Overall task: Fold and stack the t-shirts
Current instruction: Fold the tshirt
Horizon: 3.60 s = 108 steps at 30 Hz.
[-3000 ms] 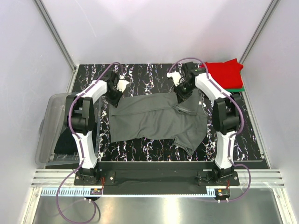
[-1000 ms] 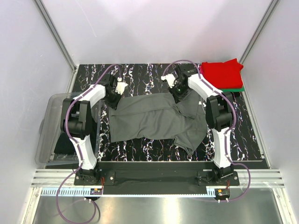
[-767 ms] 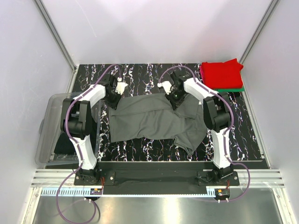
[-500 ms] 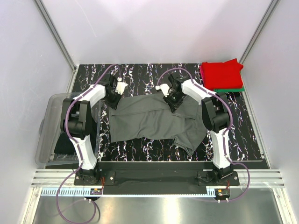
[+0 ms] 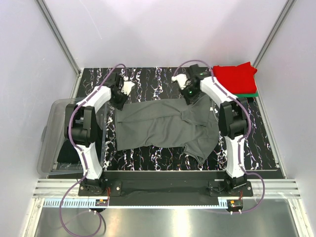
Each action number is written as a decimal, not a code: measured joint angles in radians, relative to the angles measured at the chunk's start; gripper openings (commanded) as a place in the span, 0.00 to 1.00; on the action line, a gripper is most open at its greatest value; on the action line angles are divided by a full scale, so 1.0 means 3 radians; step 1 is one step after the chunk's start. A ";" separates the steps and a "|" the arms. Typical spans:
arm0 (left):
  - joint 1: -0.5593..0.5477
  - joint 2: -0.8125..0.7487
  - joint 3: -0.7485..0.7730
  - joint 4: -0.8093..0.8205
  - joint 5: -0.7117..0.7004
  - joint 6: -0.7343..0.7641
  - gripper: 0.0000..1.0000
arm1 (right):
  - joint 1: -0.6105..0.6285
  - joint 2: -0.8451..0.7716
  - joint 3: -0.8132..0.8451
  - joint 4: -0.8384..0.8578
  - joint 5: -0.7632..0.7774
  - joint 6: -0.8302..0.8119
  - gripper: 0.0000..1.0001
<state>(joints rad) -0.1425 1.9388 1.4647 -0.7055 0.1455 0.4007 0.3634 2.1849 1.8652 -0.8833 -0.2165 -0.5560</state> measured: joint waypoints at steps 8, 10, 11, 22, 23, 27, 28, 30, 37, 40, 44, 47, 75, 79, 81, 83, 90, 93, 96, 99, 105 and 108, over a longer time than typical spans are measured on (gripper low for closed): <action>-0.0001 0.0392 0.0483 -0.0024 -0.0146 0.0003 0.04 | -0.0666 0.0111 0.0362 0.0167 0.0150 0.0001 0.17; 0.0000 0.0500 0.0547 -0.0043 -0.0187 0.0009 0.04 | -0.0768 0.0202 0.0440 0.0191 0.0173 0.0001 0.17; 0.0000 0.0551 0.0571 -0.0050 -0.0207 0.0013 0.04 | -0.0804 0.0252 0.0464 0.0200 0.0187 0.0001 0.17; -0.0001 0.0776 0.0724 -0.0192 -0.0383 0.0067 0.03 | -0.0888 0.0565 0.0470 0.0209 0.0221 0.0000 0.17; -0.0001 0.0792 0.0748 -0.0200 -0.0401 0.0069 0.03 | -0.0891 0.0570 0.0470 0.0210 0.0223 0.0000 0.17; -0.0008 0.0899 0.0905 -0.0233 -0.0515 0.0070 0.02 | -0.0921 0.0615 0.0473 0.0215 0.0278 -0.0001 0.17; -0.0008 0.0931 0.0956 -0.0237 -0.0540 0.0070 0.02 | -0.0932 0.0632 0.0476 0.0217 0.0281 0.0001 0.17; -0.0008 0.1036 0.1114 -0.0249 -0.0605 0.0072 0.02 | -0.0961 0.0640 0.0502 0.0226 0.0312 0.0000 0.17; -0.0029 0.1396 0.1704 -0.0294 -0.0692 0.0120 0.03 | -0.1048 0.0793 0.0741 0.0248 0.0342 -0.0009 0.17; -0.0055 0.1517 0.1896 -0.0299 -0.0735 0.0141 0.04 | -0.1053 0.0896 0.0908 0.0249 0.0348 -0.0027 0.17; -0.0072 0.1694 0.2191 -0.0326 -0.0796 0.0175 0.04 | -0.1057 0.1020 0.1119 0.0262 0.0361 -0.0050 0.17; -0.0074 0.1808 0.2387 -0.0337 -0.0830 0.0198 0.05 | -0.1057 0.1082 0.1222 0.0262 0.0380 -0.0060 0.17; -0.0373 -0.0603 0.0100 -0.0460 -0.0439 0.0225 0.29 | -0.0985 -0.2284 -0.2720 0.0128 -0.0596 -0.1325 0.40; -0.0463 -0.0529 0.0207 -0.0518 -0.0142 0.0145 0.30 | -0.0774 -0.2265 -0.2659 0.0170 -0.0635 -0.1312 0.39; -0.0580 -0.0490 0.0357 -0.0559 0.0100 0.0108 0.31 | -0.0684 -0.2215 -0.2628 0.0198 -0.0652 -0.1291 0.39; -0.0755 -0.0431 0.0509 -0.0563 0.0376 0.0043 0.33 | -0.0624 -0.2118 -0.2619 0.0245 -0.0659 -0.1254 0.39; -0.1555 0.0072 0.0615 -0.0504 0.1282 -0.0245 0.44 | -0.0609 -0.1681 -0.2614 0.0535 -0.0598 -0.0951 0.36; -0.1653 0.0312 0.0619 -0.0460 0.1394 -0.0341 0.49 | -0.0609 -0.1635 -0.2616 0.0615 -0.0554 -0.0889 0.36; -0.1685 0.0467 0.0664 -0.0458 0.1446 -0.0408 0.50 | -0.0610 -0.1633 -0.2616 0.0676 -0.0529 -0.0857 0.36; -0.1727 0.0533 0.0745 -0.0444 0.1483 -0.0464 0.45 | -0.0621 -0.1620 -0.2614 0.0767 -0.0455 -0.0807 0.36; -0.1919 0.0632 0.0951 -0.0375 0.1540 -0.0537 0.36 | -0.0701 -0.1451 -0.2518 0.0907 -0.0315 -0.0656 0.35; -0.2004 0.0650 0.0964 -0.0355 0.1558 -0.0554 0.33 | -0.0750 -0.1391 -0.2508 0.0947 -0.0276 -0.0608 0.35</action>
<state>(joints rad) -0.7437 2.1338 1.7538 -0.8120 0.6128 0.2344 0.1383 1.7676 1.1130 -0.5991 -0.2993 -0.7383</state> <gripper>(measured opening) 0.350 0.349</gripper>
